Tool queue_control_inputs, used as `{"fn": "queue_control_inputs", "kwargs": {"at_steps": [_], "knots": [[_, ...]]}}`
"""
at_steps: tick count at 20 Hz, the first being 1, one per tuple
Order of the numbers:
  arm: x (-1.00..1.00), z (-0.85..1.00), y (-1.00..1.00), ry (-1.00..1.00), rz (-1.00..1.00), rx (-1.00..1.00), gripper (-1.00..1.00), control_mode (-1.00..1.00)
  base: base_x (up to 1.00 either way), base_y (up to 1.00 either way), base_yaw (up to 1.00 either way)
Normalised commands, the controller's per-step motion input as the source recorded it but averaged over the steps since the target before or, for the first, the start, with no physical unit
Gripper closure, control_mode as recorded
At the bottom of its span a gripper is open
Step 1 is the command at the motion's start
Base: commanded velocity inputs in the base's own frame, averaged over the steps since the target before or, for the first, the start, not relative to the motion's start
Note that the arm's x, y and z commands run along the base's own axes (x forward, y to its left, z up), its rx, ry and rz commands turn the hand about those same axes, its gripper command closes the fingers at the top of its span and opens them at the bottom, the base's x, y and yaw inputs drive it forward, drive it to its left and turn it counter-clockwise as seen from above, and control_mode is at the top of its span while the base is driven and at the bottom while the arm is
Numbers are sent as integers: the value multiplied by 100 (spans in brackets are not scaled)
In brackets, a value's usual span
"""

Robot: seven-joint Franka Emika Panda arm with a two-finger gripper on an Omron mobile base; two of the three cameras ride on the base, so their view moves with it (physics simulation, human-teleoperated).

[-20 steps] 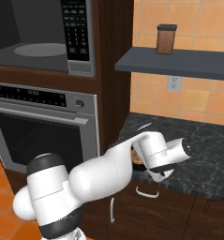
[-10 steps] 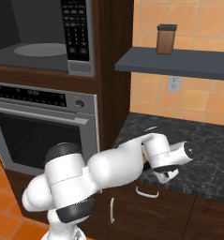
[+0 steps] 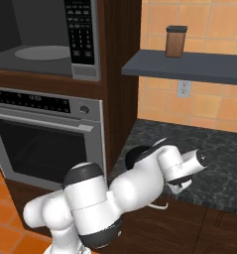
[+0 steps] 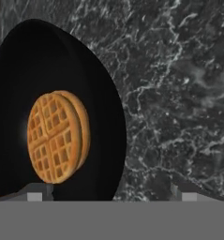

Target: Open the microwave, place the bowl with waffle inside the microwave, then close the microwave door and turn it on.

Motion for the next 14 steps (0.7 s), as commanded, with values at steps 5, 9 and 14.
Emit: {"fn": "queue_control_inputs", "kwargs": {"at_steps": [5, 9, 14], "knots": [[14, -10, 8, 0, 0, -8, -100, -100, 0, 0, 0], [6, -6, 7, 0, 0, -7, -100, -100, 0, 0, 0], [0, -28, 40, 0, 0, -21, -100, -100, 0, 0, 0]]}}
